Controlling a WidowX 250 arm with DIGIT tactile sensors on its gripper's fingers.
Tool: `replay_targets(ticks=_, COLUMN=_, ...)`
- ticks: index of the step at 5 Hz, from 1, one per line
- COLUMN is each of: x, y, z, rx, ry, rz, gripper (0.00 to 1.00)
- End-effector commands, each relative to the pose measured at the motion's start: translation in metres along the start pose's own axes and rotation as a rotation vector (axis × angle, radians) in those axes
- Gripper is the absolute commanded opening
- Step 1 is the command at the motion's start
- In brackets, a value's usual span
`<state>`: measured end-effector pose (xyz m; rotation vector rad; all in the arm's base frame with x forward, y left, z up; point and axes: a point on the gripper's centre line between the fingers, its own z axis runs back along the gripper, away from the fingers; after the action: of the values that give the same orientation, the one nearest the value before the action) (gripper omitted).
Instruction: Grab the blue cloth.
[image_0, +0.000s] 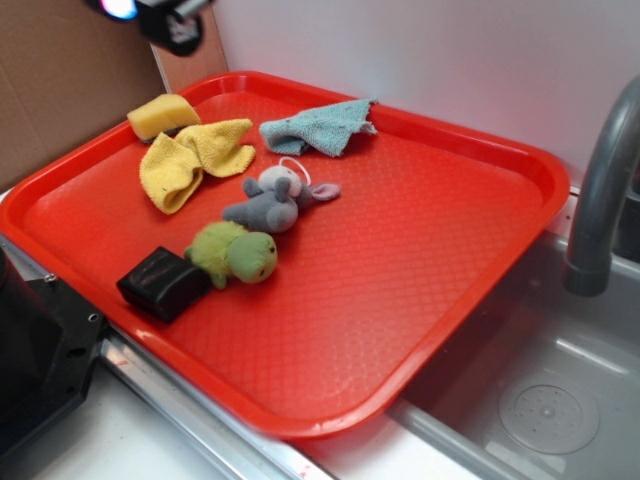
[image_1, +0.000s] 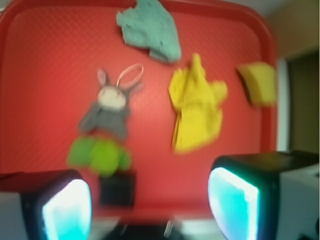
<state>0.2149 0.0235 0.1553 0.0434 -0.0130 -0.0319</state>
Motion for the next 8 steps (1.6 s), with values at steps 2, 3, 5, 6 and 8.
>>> replay_targets(ticks=2, x=0.071, y=0.005, z=-0.093, rx=-0.067, ry=0.051, rz=-0.156, gripper=1.00)
replay_targets(ticks=3, x=0.081, y=-0.008, z=-0.110, rx=-0.029, ry=0.043, rz=-0.147, gripper=1.00)
replay_targets(ticks=5, x=0.081, y=-0.008, z=-0.110, rx=-0.029, ry=0.043, rz=-0.147, gripper=1.00)
replay_targets(ticks=6, x=0.081, y=-0.008, z=-0.110, rx=-0.029, ry=0.043, rz=-0.147, gripper=1.00)
replay_targets(ticks=8, x=0.075, y=0.021, z=-0.101, rx=0.021, ry=-0.067, rz=-0.247, gripper=1.00)
